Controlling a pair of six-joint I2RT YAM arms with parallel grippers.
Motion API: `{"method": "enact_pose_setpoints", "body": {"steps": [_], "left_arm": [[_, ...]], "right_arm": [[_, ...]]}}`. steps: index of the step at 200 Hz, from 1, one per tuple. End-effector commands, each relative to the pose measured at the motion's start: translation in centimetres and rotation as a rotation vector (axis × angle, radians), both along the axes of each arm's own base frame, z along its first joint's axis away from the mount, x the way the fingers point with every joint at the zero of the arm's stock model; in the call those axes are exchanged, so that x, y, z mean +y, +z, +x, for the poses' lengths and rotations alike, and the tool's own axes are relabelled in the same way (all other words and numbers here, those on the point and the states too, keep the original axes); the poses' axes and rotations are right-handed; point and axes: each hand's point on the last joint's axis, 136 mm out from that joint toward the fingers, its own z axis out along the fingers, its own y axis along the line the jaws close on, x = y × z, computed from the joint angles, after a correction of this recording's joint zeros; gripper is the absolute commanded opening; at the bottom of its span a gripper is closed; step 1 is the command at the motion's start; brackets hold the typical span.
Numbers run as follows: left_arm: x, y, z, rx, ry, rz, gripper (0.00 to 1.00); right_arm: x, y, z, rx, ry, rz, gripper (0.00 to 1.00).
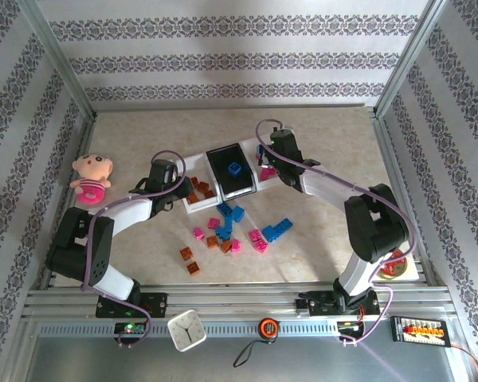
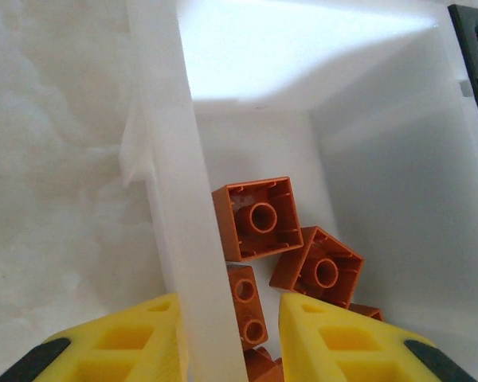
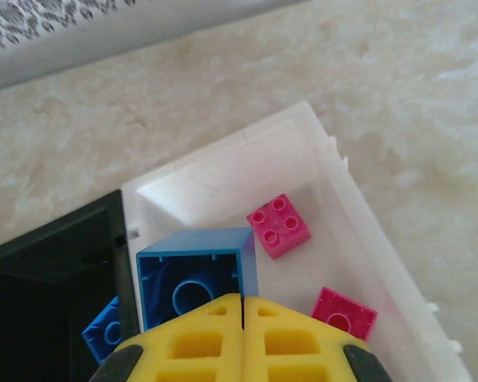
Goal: Sort the legos into containers by color
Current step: Pick up the lego from the container, then place the lego in the container.
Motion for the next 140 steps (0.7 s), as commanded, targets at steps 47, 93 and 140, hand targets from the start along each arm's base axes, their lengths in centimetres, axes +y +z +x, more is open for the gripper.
{"method": "enact_pose_setpoints", "body": {"steps": [47, 93, 140], "left_arm": [[-1.2, 0.9, 3.7, -0.032, -0.063, -0.015, 0.33], [-1.9, 3.0, 7.6, -0.074, -0.077, -0.034, 0.39], [-2.3, 7.4, 5.3, -0.168, -0.086, -0.118, 0.59]], "right_arm": [[3.0, 2.7, -6.4, -0.025, 0.205, -0.055, 0.0], [5.7, 0.7, -7.0, 0.017, 0.256, -0.114, 0.0], [7.2, -1.7, -4.3, 0.06, 0.249, -0.173, 0.0]]}}
